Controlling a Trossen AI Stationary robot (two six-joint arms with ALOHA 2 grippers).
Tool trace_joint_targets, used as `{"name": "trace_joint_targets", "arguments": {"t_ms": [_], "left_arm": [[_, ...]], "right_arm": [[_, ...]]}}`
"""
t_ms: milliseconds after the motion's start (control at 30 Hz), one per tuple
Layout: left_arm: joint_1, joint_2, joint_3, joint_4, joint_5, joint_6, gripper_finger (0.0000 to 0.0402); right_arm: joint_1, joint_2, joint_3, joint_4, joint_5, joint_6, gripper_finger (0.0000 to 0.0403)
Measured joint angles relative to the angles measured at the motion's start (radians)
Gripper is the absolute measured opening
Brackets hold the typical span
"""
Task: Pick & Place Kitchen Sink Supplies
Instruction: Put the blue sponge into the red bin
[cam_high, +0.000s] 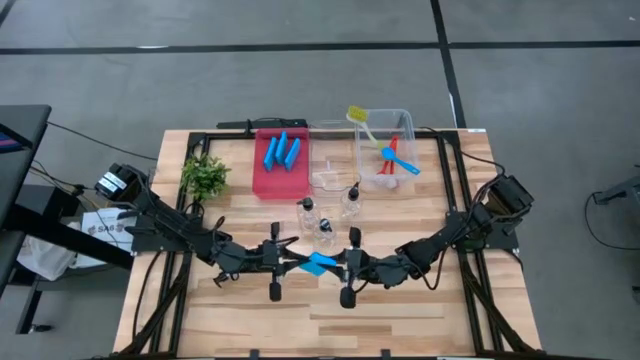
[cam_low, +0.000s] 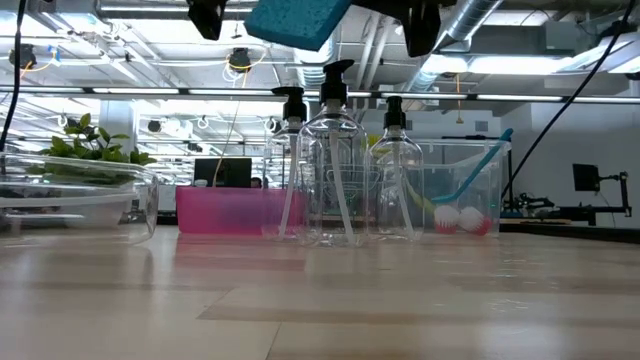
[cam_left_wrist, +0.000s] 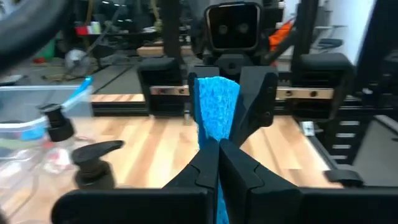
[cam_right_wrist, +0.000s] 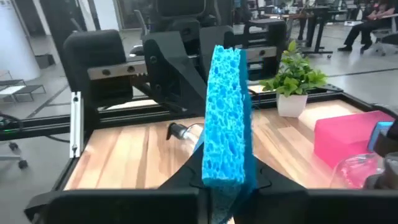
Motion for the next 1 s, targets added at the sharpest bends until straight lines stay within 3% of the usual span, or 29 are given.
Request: {"name": "trace_joint_targets", "arguments": {"t_ms": [133,433,633,1000], "left_arm": [[0.004,-0.009,0.0,-0.003,0.047,-0.054,0.0024],[0.008,-0.088,0.0,-0.129,0.283,-0.24,0.0105],[0.013,-0.097,0.0,-0.165,0.273,-0.26,0.0132],[0.016,-0.097,0.0,-0.178,0.242,-0.266,0.013]], "right_arm": [[0.0,0.0,-0.001,0.011,-0.01,-0.005,0.0012],[0.003,0.0,0.0,0.04,-0.024,-0.011,0.0008],[0.003,0.0,0.0,0.048,-0.056,-0.01,0.0008],[0.004,0.0,0.0,0.046,-0.119,-0.01,0.0008]]}}
